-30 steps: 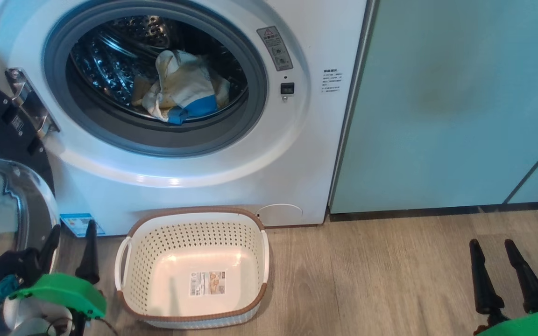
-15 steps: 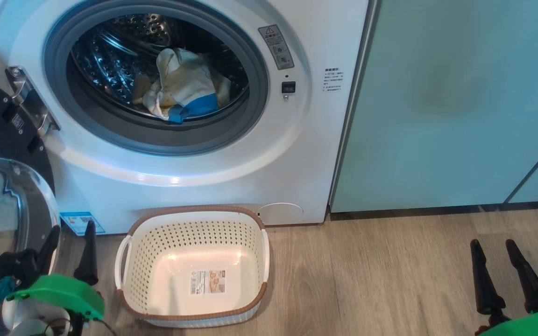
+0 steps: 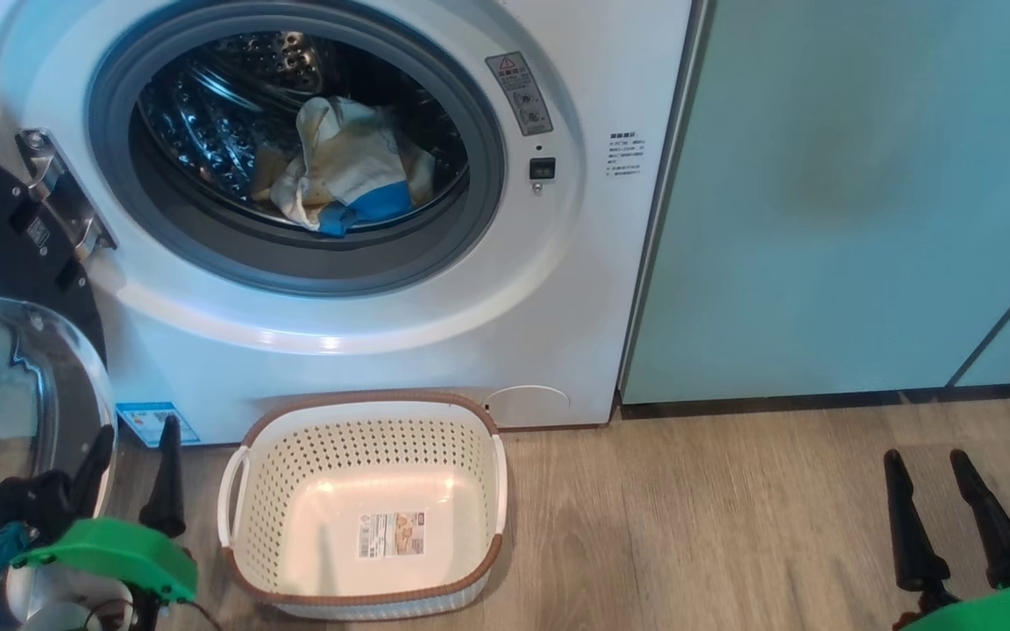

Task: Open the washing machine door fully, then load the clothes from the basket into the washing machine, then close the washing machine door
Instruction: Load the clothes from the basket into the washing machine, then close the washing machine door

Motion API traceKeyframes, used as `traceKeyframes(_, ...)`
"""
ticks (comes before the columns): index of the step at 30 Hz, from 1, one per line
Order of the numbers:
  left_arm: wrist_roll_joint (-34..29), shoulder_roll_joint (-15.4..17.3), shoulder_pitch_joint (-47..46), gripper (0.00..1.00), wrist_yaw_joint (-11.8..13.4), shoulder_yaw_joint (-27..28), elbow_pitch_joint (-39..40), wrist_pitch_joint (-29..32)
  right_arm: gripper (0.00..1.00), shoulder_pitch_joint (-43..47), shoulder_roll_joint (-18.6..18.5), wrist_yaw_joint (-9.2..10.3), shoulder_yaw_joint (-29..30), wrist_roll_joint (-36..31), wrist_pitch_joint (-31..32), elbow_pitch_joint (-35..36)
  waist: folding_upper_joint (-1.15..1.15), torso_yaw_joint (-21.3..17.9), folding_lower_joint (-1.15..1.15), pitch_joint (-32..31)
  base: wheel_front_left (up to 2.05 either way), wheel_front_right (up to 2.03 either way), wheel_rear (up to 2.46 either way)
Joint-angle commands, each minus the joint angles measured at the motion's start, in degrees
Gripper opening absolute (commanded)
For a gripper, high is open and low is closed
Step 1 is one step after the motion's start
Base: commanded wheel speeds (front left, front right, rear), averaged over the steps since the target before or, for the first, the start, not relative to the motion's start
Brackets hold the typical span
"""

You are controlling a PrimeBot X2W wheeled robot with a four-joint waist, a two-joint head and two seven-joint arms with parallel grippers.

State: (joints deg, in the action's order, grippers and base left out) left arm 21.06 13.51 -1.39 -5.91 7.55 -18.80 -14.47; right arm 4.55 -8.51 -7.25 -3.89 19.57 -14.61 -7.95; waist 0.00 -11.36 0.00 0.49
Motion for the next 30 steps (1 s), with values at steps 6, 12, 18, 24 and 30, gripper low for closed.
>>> traceKeyframes(6, -1.0, 0.6, -2.9, 1.00, -0.6, 3.5, 1.3, -0.5, 1.00, -0.9, -1.5, -0.24, -1.0, -0.4, -0.4, 1.8, 0.00, 0.1, 0.00, -0.4, 0.00, 0.00, 0.00)
traceKeyframes(12, -1.3, 0.1, -3.0, 1.00, -0.9, 4.2, 1.1, -0.5, 1.00, -1.0, -1.6, -0.24, -1.0, -0.3, -0.4, 1.7, 0.00, 0.1, 0.00, -0.5, -0.29, 0.29, 0.00)
traceKeyframes(18, -1.6, -0.3, -3.3, 1.00, -1.1, 4.6, 0.8, -0.5, 1.00, -1.1, -1.5, -0.24, -1.0, -0.4, -0.4, 1.7, 0.00, 0.1, 0.00, -0.5, -1.10, 1.10, 0.00)
traceKeyframes(24, -1.6, -0.4, -3.4, 1.00, -1.3, 4.7, 0.5, -0.5, 1.00, -1.0, -1.5, -0.24, -1.0, -0.4, -0.4, 1.6, 0.00, 0.1, 0.00, -0.6, -1.89, 1.89, 0.00)
traceKeyframes(30, -1.0, -0.4, -3.4, 1.00, -1.4, 4.9, 0.3, -0.5, 1.00, -1.0, -1.5, -0.24, -1.1, -0.4, -0.4, 1.6, 0.00, 0.1, 0.00, -0.7, -1.77, 1.73, 0.04)
